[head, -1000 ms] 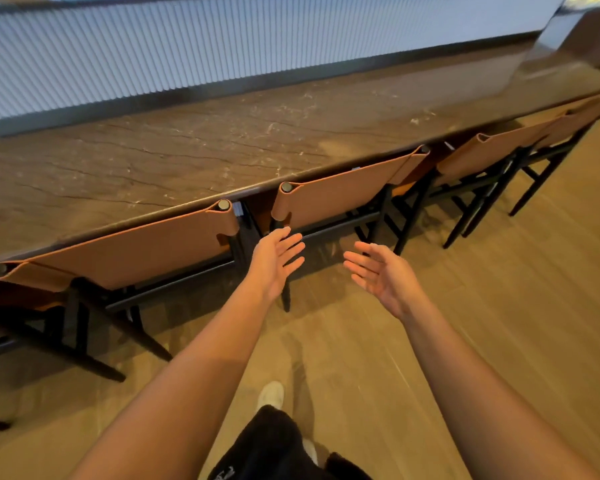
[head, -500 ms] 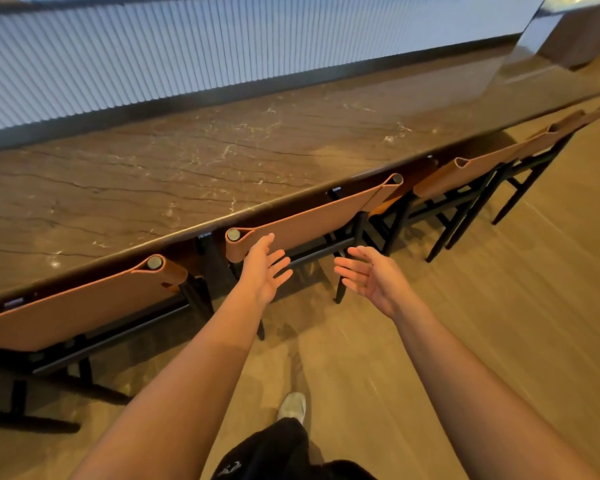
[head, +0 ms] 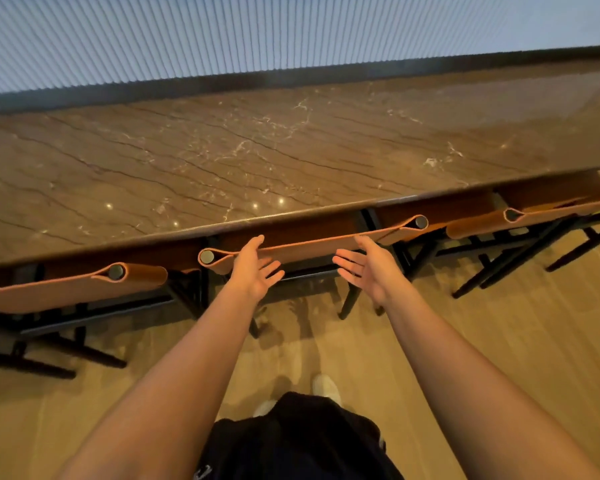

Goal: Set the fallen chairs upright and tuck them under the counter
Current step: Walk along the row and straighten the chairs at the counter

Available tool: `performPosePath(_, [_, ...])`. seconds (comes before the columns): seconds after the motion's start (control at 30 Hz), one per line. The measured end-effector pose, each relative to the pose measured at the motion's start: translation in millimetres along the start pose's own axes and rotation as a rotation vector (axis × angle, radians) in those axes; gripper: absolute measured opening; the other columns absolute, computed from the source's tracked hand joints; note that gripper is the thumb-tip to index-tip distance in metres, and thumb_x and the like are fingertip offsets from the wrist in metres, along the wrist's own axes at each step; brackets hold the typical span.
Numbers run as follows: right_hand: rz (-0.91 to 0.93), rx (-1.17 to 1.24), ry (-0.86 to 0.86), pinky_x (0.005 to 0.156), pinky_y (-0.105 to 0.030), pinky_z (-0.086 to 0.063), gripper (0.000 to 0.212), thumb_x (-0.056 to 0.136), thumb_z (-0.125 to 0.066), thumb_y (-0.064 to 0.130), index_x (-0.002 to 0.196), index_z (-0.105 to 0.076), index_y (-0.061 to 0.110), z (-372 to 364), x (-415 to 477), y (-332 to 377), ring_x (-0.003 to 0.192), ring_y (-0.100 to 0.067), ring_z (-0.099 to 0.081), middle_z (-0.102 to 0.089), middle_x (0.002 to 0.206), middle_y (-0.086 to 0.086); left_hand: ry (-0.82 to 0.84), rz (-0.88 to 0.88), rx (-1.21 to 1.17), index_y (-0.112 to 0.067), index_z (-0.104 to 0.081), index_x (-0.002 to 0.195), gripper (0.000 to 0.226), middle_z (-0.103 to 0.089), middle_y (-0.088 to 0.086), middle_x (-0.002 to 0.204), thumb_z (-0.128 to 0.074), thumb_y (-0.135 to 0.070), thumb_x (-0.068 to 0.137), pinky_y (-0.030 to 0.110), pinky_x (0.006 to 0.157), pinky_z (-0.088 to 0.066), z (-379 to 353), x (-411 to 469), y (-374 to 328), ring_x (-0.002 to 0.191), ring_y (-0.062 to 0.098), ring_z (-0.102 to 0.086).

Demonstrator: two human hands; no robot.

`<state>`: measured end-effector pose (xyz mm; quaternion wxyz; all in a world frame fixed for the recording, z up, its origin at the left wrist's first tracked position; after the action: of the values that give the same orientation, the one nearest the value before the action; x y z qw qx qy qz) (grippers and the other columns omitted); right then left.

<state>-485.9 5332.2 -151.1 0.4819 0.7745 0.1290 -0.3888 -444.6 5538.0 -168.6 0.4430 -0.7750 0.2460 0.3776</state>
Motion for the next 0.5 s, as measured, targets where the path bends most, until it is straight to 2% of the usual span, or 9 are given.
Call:
performPosePath(0.07, [-0.045, -0.015, 0.001, 0.07, -0.036, -0.055, 0.039, 0.098, -0.052, 0.031, 0.135, -0.044, 0.019, 5, 19, 10, 0.096, -0.025, -0.066, -0.061, 0.125, -0.016, -0.041, -0.014, -0.029, -0.019, -0.042, 0.136, 0.046, -0.042, 0.019, 0.143, -0.058, -0.025, 0.093, 0.049, 0.096, -0.044, -5, 7, 2, 0.128, 0.036, -0.046])
performPosePath(0.2, [-0.127, -0.022, -0.016, 0.075, -0.041, -0.055, 0.012, 0.096, -0.057, 0.029, 0.102, -0.053, 0.019, 11, 49, 25, 0.099, -0.03, -0.062, -0.059, 0.124, -0.019, -0.122, -0.034, -0.105, -0.017, -0.043, 0.132, 0.041, -0.047, 0.019, 0.136, -0.057, -0.023, 0.094, 0.048, 0.087, -0.048, -7, 19, 6, 0.124, 0.036, -0.049])
performPosePath(0.3, [-0.194, 0.069, -0.053, 0.083, -0.046, -0.053, 0.023, 0.096, -0.056, 0.025, 0.113, -0.054, 0.01, 15, 65, 32, 0.111, -0.036, -0.06, -0.058, 0.122, -0.024, -0.153, -0.041, -0.172, -0.016, -0.046, 0.122, 0.031, -0.051, 0.02, 0.126, -0.056, -0.021, 0.094, 0.048, 0.075, -0.052, -5, 28, 3, 0.116, 0.037, -0.054])
performPosePath(0.37, [-0.22, 0.129, -0.088, 0.087, -0.049, -0.052, 0.026, 0.097, -0.053, 0.015, 0.12, -0.053, 0.004, 18, 72, 36, 0.109, -0.038, -0.061, -0.059, 0.122, -0.024, -0.165, -0.042, -0.213, -0.012, -0.046, 0.122, 0.028, -0.052, 0.021, 0.124, -0.053, -0.019, 0.095, 0.048, 0.075, -0.052, -5, 33, 3, 0.115, 0.038, -0.054])
performPosePath(0.43, [-0.209, 0.188, -0.107, 0.088, -0.052, -0.051, 0.021, 0.095, -0.047, 0.001, 0.115, -0.053, 0.001, 20, 78, 39, 0.101, -0.038, -0.061, -0.059, 0.119, -0.023, -0.172, -0.045, -0.253, -0.005, -0.045, 0.127, 0.031, -0.054, 0.023, 0.127, -0.046, -0.014, 0.098, 0.049, 0.076, -0.051, -8, 37, 5, 0.112, 0.038, -0.056])
performPosePath(0.5, [-0.188, 0.254, -0.099, 0.089, -0.057, -0.05, 0.027, 0.092, -0.042, -0.009, 0.116, -0.05, 0.001, 23, 79, 39, 0.108, -0.042, -0.058, -0.057, 0.115, -0.022, -0.171, -0.056, -0.301, 0.001, -0.042, 0.132, 0.035, -0.053, 0.024, 0.129, -0.039, -0.007, 0.098, 0.052, 0.078, -0.05, -11, 39, 6, 0.115, 0.039, -0.055])
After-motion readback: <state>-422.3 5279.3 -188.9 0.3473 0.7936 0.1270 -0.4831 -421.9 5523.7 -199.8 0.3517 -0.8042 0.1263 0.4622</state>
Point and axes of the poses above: each hand's wrist, its own x-axis towards the middle knuckle, its own z-axis out of the back of the hand, y = z × x, the point moved 3 cm from there along x, towards the middle knuckle
